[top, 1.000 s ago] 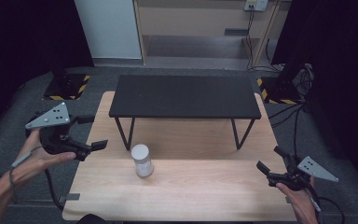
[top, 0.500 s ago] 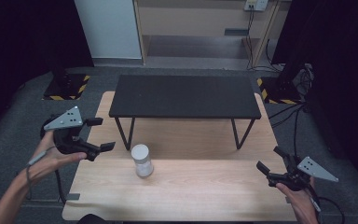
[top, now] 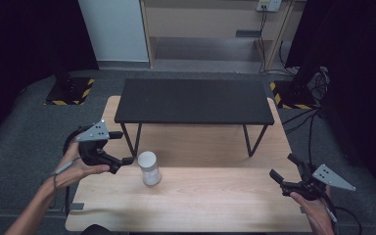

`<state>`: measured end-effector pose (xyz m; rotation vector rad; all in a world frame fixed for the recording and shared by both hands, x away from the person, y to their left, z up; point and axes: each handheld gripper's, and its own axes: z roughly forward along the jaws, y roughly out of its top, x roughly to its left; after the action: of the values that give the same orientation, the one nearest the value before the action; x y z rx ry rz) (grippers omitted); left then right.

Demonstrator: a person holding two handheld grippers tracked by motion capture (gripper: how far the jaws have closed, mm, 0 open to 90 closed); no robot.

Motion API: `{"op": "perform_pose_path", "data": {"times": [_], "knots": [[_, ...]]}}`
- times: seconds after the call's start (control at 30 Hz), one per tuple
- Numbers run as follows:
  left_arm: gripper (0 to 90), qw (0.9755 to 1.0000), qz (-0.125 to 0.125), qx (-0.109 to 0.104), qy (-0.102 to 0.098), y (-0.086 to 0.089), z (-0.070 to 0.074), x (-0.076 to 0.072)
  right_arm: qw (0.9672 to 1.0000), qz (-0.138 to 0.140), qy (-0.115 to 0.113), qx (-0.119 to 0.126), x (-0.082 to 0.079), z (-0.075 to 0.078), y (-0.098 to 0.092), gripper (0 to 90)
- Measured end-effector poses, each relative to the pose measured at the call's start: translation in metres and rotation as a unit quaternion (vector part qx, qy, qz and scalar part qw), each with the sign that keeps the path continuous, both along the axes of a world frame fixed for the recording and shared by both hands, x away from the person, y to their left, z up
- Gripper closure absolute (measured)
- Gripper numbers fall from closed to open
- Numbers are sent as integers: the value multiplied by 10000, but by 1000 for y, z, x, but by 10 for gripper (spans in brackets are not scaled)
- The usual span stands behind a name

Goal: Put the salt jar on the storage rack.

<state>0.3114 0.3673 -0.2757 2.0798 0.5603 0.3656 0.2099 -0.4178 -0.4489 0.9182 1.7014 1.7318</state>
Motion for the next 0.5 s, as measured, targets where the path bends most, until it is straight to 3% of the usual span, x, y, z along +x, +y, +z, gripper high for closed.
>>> {"op": "perform_pose_path", "data": {"times": [0.27,0.5], "knots": [[35,9998,-39,74,172,-12,-21,11,10000,-10,11,0,0,0,0,22],[37,9994,-86,233,232,-22,-31,18,10000,-12,40,-26,0,1,0,23]]}}
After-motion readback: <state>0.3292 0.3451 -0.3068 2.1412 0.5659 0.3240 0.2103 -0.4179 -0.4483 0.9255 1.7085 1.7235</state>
